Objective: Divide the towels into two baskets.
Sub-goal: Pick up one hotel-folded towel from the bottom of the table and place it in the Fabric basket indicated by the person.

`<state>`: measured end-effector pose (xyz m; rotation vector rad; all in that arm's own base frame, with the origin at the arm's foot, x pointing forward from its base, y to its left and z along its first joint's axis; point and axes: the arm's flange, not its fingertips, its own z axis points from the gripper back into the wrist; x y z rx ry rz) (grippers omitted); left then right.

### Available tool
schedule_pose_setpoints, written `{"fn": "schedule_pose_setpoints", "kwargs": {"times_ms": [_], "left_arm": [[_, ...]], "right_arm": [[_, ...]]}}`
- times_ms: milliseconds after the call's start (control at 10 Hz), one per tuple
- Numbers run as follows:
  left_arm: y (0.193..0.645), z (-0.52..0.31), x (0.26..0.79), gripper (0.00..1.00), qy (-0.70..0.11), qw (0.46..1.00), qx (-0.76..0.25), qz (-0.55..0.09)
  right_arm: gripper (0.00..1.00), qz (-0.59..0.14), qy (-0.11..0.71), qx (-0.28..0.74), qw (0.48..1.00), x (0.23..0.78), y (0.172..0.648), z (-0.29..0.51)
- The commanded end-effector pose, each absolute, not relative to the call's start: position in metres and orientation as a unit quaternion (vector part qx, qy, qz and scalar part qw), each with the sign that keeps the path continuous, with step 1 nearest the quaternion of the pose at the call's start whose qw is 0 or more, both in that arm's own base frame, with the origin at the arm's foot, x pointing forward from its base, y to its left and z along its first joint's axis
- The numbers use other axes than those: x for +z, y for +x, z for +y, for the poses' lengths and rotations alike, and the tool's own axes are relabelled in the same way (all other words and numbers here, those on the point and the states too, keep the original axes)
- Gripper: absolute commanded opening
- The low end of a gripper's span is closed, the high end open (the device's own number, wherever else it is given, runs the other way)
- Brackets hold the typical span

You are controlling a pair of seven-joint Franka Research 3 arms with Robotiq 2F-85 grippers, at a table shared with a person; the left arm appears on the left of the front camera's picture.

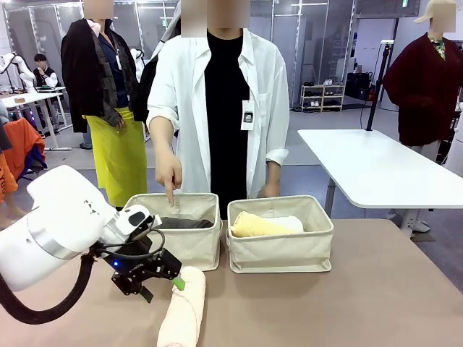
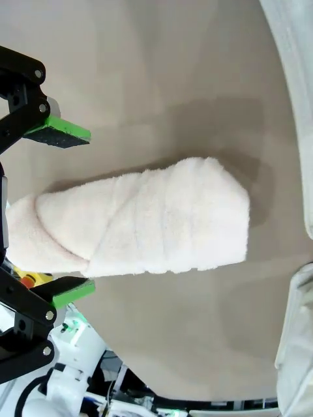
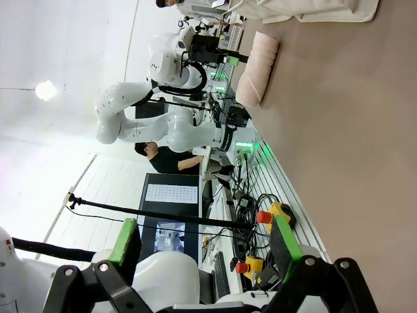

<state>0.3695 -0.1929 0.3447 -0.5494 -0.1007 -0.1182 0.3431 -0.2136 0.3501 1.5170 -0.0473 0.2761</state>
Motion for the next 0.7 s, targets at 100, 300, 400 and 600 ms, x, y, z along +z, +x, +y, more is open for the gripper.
{"fn": "schedule_pose_setpoints", "kwargs": {"times_ms": [100, 300, 400, 600], "left_arm": [[0.367, -0.224, 0.343, 1.00, -0.246, 0.967, -0.050, -0.049], [0.370, -0.242, 0.328, 1.00, -0.239, 0.970, -0.016, -0.032], [0.372, -0.251, 0.322, 1.00, -0.234, 0.972, -0.012, -0.024], [0.372, -0.265, 0.315, 1.00, -0.205, 0.978, -0.003, -0.041]], "right_arm": [[1.00, -0.026, 0.684, 0.123, 0.719, 0.351, 0.339, -0.210], [1.00, -0.026, 0.684, 0.123, 0.719, 0.351, 0.339, -0.210], [1.00, -0.026, 0.684, 0.123, 0.719, 0.351, 0.339, -0.210], [1.00, -0.026, 0.684, 0.123, 0.719, 0.351, 0.339, -0.210]]}}
